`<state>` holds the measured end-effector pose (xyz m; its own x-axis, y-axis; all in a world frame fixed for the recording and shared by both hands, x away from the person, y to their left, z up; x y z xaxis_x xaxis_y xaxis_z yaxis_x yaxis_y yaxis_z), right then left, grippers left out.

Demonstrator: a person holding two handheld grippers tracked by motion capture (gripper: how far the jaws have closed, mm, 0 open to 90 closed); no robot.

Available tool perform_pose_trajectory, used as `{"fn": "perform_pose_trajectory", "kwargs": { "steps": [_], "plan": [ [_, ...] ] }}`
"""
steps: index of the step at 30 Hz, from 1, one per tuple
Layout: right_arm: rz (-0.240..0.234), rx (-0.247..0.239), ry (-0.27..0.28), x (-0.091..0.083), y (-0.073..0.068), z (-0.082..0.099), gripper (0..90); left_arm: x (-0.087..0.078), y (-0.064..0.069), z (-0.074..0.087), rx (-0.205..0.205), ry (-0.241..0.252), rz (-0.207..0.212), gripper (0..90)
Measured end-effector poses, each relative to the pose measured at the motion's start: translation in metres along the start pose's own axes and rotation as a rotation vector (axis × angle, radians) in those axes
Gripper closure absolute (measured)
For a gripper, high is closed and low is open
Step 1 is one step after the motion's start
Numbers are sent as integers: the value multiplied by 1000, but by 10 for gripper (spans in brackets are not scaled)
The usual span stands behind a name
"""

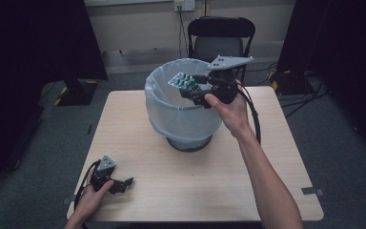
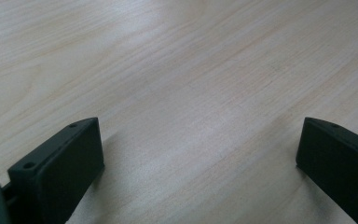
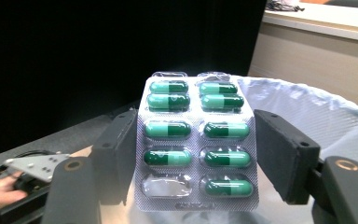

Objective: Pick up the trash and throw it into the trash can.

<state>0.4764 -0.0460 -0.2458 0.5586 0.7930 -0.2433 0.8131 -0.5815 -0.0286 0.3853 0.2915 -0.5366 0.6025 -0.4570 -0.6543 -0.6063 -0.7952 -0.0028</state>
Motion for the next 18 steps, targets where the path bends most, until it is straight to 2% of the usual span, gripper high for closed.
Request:
{"fn": "perform_pose_trajectory", "kwargs": {
  "steps": [1,5,11,15,18],
  "plan": [
    [18,6,-7,5,8,-1,338,0,0,0,0,0,0,1],
    [34,26,-13,9,17,-3,337,0,0,0,0,0,0,1],
    [90,70,-57,18,39,1,336,0,0,0,0,0,0,1],
    [110,74,-87,24,43,6,336,0,0,0,-1,1,0,1],
    [128,75,-83,25,45,6,336,0,0,0,0,0,0,1]
  ]
}}
Point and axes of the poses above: each handheld gripper's, and its own axes: x roughly forward along the jaws, z roughly out of its underside, y roughly to its right, the point moved 5 cm from there along x, roughly forward along the jaws, and after that the axes turned 4 degrees about y, right-handed, at the moved point
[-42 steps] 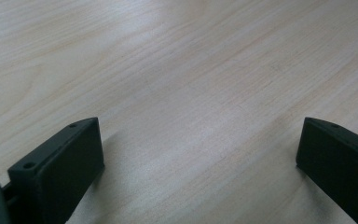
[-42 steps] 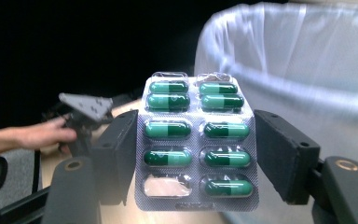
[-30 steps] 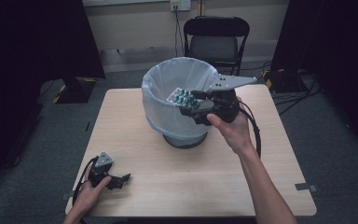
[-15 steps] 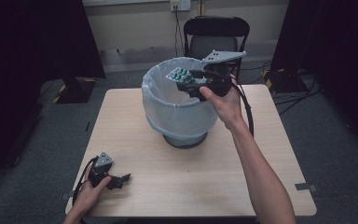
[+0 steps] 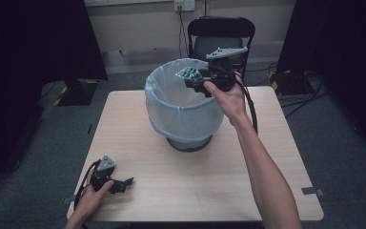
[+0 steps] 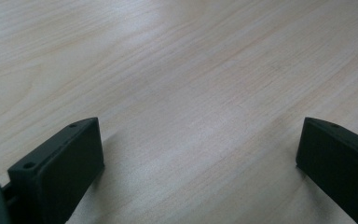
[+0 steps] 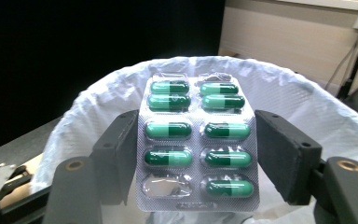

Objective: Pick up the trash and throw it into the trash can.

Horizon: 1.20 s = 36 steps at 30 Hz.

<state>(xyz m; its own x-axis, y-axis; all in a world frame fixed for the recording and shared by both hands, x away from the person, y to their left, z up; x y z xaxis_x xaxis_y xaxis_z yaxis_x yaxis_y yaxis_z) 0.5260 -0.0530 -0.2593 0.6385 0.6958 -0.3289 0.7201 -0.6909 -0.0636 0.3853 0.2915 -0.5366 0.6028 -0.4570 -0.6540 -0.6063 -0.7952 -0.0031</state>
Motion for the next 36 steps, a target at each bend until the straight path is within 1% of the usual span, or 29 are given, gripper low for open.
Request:
{"fn": "perform_pose_trajectory", "kwargs": {
  "steps": [1,3,4,7,8,9,10,13,17,19,20,22,23,29,32,36],
  "plan": [
    [4,2,-2,0,1,0,335,0,0,0,-1,0,0,1],
    [-9,11,-14,3,2,2,325,0,0,0,-1,0,0,1],
    [11,6,-22,5,4,4,307,0,0,0,-1,0,0,1],
    [11,14,-23,5,4,4,308,0,0,0,-1,0,0,1],
    [25,13,-29,5,4,5,304,0,0,0,-1,0,0,1],
    [28,12,-25,5,3,5,298,0,0,0,-1,1,0,1],
    [21,12,-22,5,3,6,297,0,0,0,2,0,0,1],
    [25,11,-24,5,3,7,287,0,0,0,-1,0,0,1],
    [24,14,-16,4,3,10,230,0,0,0,-1,0,0,1],
    [21,15,-13,4,3,11,219,0,0,0,-1,0,0,1],
    [20,14,-13,4,3,12,190,0,0,0,-1,0,0,1],
    [21,12,-13,4,2,12,181,0,0,0,-1,0,0,1],
    [29,14,-15,5,2,13,133,0,0,0,-1,0,0,1],
    [42,7,-8,2,0,12,136,0,0,0,0,0,0,1],
    [50,2,-1,-2,-1,12,137,0,0,0,-1,0,0,1],
    [53,-8,-4,-8,-3,16,155,0,0,0,-1,0,0,1]
  ]
}}
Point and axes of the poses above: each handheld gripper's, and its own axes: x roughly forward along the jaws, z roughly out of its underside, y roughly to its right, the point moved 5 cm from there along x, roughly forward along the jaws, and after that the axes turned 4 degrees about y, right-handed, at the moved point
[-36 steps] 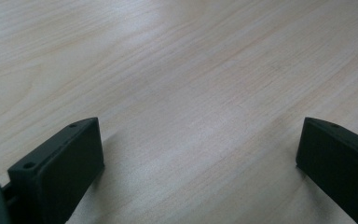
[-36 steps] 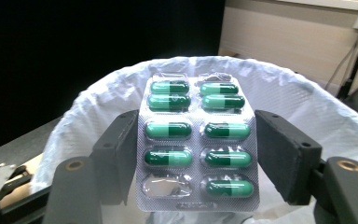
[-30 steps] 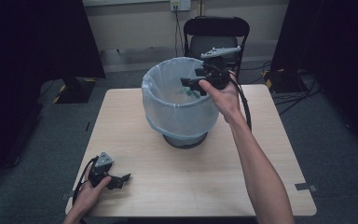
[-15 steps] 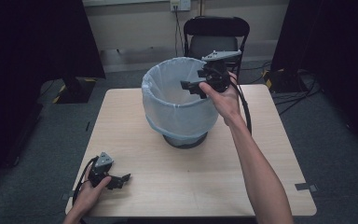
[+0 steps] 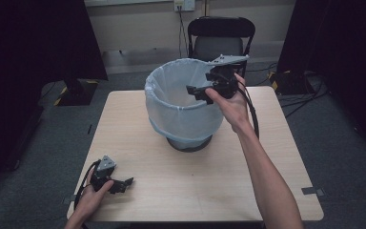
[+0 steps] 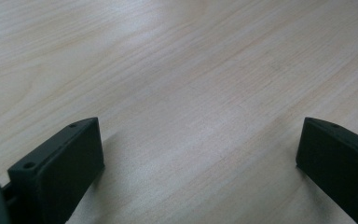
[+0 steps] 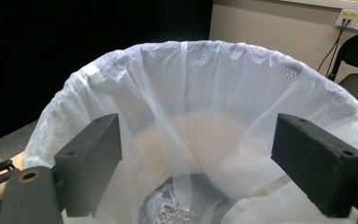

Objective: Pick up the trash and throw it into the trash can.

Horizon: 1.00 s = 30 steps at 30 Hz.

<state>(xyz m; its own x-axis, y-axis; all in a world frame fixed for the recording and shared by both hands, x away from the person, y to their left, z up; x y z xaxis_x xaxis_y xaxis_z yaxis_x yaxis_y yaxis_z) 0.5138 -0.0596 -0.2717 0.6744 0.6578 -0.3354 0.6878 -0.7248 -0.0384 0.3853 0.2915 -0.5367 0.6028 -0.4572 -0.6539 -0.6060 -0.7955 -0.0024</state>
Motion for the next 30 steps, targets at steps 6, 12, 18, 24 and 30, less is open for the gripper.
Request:
{"fn": "perform_pose_trajectory", "kwargs": {
  "steps": [6,12,18,24,30],
  "plan": [
    [10,1,14,-13,2,7,154,0,0,0,0,0,0,1],
    [32,-3,24,-33,3,15,161,0,0,0,1,0,0,1],
    [43,-11,49,-53,0,22,178,0,0,0,0,0,0,1],
    [45,4,76,-65,-4,39,184,0,0,0,1,0,0,1],
    [38,15,74,-78,-9,61,167,0,0,0,0,0,0,1]
  ]
}}
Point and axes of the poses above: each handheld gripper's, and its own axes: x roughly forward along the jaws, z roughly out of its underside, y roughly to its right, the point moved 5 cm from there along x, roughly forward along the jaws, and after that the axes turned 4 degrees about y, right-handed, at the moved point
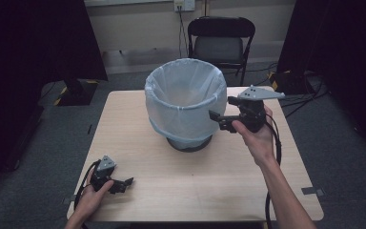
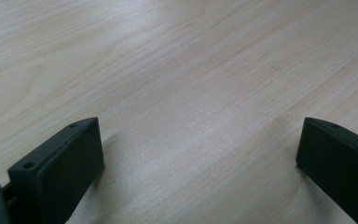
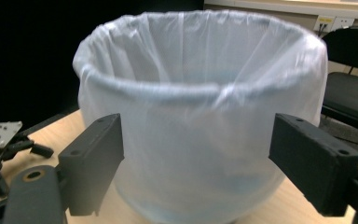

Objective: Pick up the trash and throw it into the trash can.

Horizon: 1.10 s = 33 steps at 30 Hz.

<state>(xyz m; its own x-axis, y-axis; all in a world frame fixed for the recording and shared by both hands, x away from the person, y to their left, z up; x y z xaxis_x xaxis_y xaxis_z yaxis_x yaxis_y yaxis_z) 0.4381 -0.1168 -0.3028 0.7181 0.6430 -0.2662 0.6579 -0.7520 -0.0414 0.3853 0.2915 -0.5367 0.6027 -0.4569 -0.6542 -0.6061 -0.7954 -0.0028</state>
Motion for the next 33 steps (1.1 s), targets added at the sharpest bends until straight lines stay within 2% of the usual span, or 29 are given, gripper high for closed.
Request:
{"fn": "perform_pose_trajectory", "kwargs": {
  "steps": [5,7,11,13,25,28,33],
  "plan": [
    [9,6,-18,-13,-3,24,157,0,0,0,0,0,0,1],
    [12,8,-23,-14,-2,27,157,0,0,0,0,0,0,1],
    [42,13,-51,-24,4,48,152,0,0,0,0,0,0,1],
    [46,19,-52,-25,5,51,152,0,0,0,0,0,0,1],
    [92,65,-123,-30,17,115,169,0,0,0,0,0,0,1],
    [124,72,-165,-32,22,131,169,0,0,0,0,0,0,1],
    [146,80,-198,-36,28,151,169,0,0,0,0,0,0,1]
  ]
}}
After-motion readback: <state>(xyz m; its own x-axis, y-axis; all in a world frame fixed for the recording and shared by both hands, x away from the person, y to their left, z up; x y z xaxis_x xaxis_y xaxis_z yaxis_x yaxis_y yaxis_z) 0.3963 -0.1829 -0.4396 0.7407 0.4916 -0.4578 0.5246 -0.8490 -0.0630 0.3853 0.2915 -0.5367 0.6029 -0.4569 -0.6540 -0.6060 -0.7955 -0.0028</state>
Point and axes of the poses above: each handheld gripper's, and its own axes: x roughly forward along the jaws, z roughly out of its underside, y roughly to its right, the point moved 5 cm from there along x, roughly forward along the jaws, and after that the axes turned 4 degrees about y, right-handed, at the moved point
